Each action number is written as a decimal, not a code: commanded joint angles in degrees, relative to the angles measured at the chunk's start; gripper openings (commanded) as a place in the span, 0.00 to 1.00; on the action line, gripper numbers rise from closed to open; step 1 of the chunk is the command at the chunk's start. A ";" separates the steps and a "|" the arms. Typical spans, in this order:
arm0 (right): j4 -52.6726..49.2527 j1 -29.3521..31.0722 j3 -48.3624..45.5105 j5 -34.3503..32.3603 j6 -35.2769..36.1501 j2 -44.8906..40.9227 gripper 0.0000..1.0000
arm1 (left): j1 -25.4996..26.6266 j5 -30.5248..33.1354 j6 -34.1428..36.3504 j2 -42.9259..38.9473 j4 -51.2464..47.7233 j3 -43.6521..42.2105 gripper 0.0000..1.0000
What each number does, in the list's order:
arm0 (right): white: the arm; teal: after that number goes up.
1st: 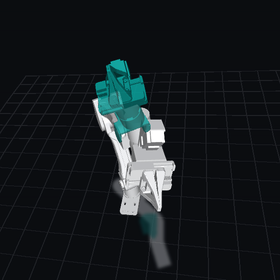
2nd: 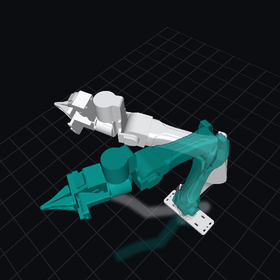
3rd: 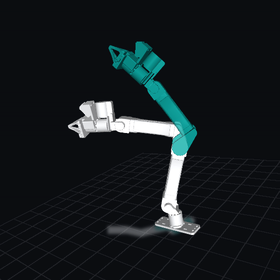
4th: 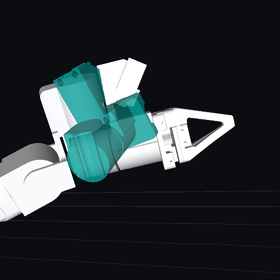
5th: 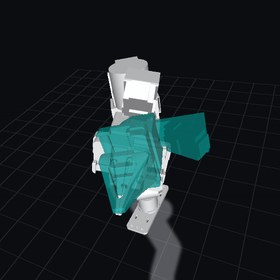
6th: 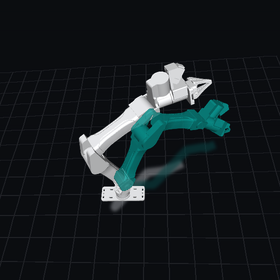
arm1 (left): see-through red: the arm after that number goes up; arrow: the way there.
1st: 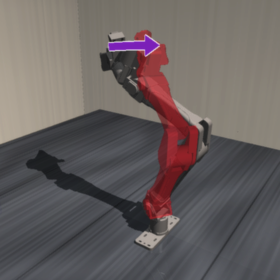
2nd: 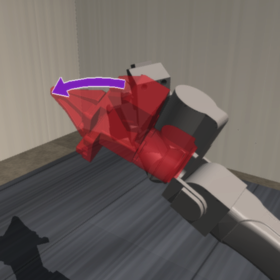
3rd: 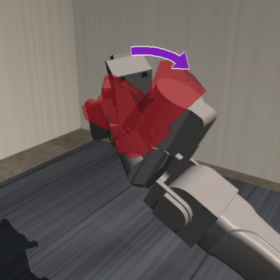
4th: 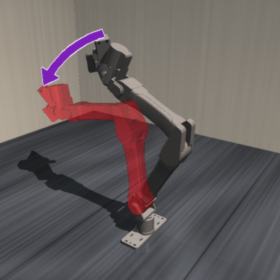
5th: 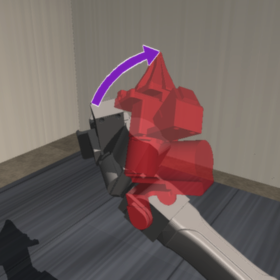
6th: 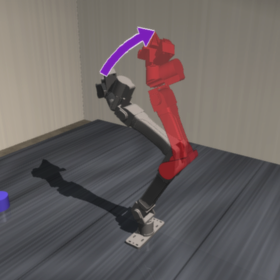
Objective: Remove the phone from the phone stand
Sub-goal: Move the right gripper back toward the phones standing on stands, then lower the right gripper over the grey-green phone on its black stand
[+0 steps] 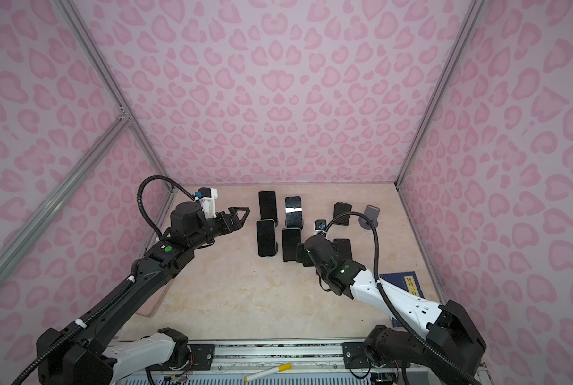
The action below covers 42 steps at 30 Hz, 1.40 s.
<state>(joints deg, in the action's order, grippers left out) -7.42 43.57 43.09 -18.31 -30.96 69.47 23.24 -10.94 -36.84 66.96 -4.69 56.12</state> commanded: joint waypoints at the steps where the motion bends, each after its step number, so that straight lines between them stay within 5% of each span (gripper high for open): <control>1: 5.33 0.50 -1.23 0.76 -1.30 0.63 0.92 | -0.03 1.09 0.99 0.36 0.38 0.40 0.96; 14: 9.71 0.67 -5.16 -1.46 0.54 1.01 0.95 | -0.30 -2.50 -0.83 5.02 -0.16 1.39 0.96; 23: 8.39 -0.50 1.56 9.46 4.37 8.12 0.96 | -0.87 -5.63 -2.21 5.39 0.38 1.90 0.96; 29: 4.74 0.05 8.04 11.16 7.04 13.83 0.92 | -1.60 -4.19 -1.62 4.07 0.34 1.51 0.96; 42: -5.25 0.89 5.91 5.48 8.03 0.91 0.94 | -3.99 -7.76 -4.82 5.62 1.52 1.70 0.96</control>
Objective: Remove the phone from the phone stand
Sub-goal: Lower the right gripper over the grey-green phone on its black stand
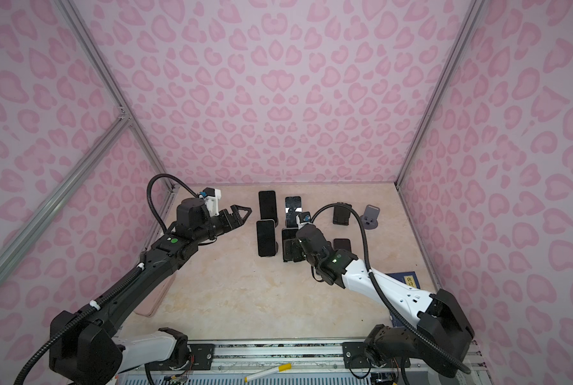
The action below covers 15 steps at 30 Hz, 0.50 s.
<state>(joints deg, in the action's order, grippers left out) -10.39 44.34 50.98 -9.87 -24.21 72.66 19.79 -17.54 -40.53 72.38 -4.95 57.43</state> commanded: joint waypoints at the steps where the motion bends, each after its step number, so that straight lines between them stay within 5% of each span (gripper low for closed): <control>1: -2.15 0.10 -2.96 -2.61 1.89 -3.49 0.94 | -0.94 -1.92 -1.81 0.30 1.95 0.40 0.96; 6: -5.73 0.21 -5.35 -2.41 3.69 -9.38 0.98 | -2.27 -0.87 -1.57 0.45 1.45 0.41 0.97; 15: 8.42 0.20 -12.74 -2.65 7.24 -14.82 0.98 | -3.28 5.14 0.44 -4.60 3.86 -1.67 0.96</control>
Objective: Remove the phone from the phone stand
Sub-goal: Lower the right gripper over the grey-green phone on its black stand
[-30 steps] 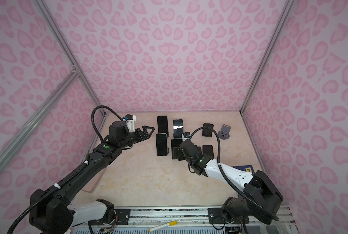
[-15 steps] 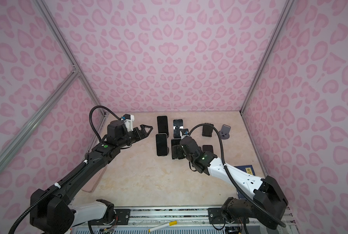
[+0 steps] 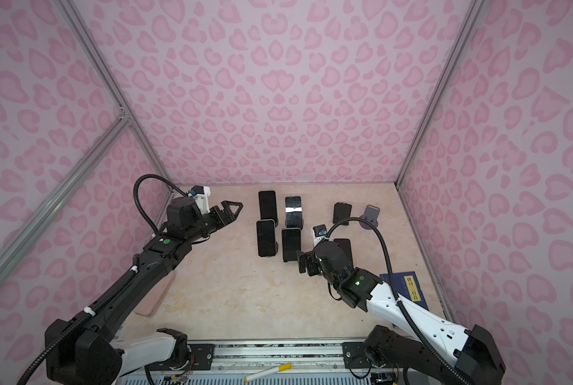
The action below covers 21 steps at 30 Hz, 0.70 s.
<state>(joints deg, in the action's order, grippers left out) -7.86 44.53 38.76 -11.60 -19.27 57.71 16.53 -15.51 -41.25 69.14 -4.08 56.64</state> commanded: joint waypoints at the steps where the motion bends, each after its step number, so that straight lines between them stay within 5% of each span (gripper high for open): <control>1: 6.09 0.00 -0.17 -1.21 2.64 0.74 0.98 | -0.09 3.79 1.24 -1.85 3.44 -1.40 0.96; 7: 7.19 0.11 1.93 0.15 3.06 3.90 0.91 | -0.39 5.94 2.24 -1.35 3.13 -1.38 0.96; 14: -5.21 -0.42 8.96 -2.64 -4.10 7.29 0.98 | -2.57 3.54 -1.96 -2.21 4.67 -2.24 0.96; 21: -2.13 -0.42 9.44 -2.32 -8.64 10.14 0.98 | -3.34 1.27 -3.66 -2.35 5.15 -2.28 0.96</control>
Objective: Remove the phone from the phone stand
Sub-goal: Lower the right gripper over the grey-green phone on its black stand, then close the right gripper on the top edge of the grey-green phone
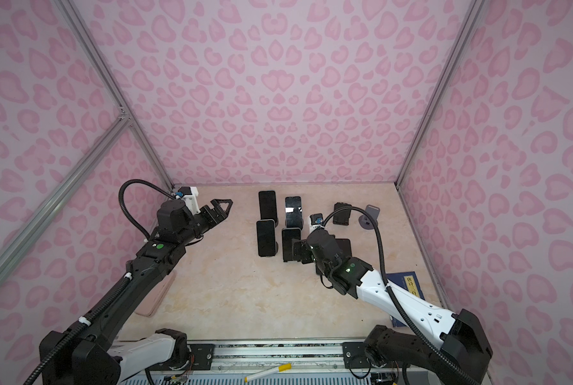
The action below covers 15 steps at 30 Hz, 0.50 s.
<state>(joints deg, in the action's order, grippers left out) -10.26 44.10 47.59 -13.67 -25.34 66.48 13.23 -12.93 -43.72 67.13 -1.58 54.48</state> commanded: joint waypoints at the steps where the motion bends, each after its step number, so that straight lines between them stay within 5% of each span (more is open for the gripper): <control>1: 0.45 0.03 1.26 -0.64 -2.57 2.47 0.98 | -0.06 -1.32 -1.29 -0.26 2.64 -0.17 0.96; 15: 7.22 0.38 7.44 -1.27 0.38 15.07 0.98 | -0.51 -4.65 -3.04 -0.76 4.36 -0.51 0.96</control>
<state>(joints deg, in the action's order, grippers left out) -6.13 44.36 54.37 -14.90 -25.93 80.47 12.73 -16.36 -46.39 66.94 -1.15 54.15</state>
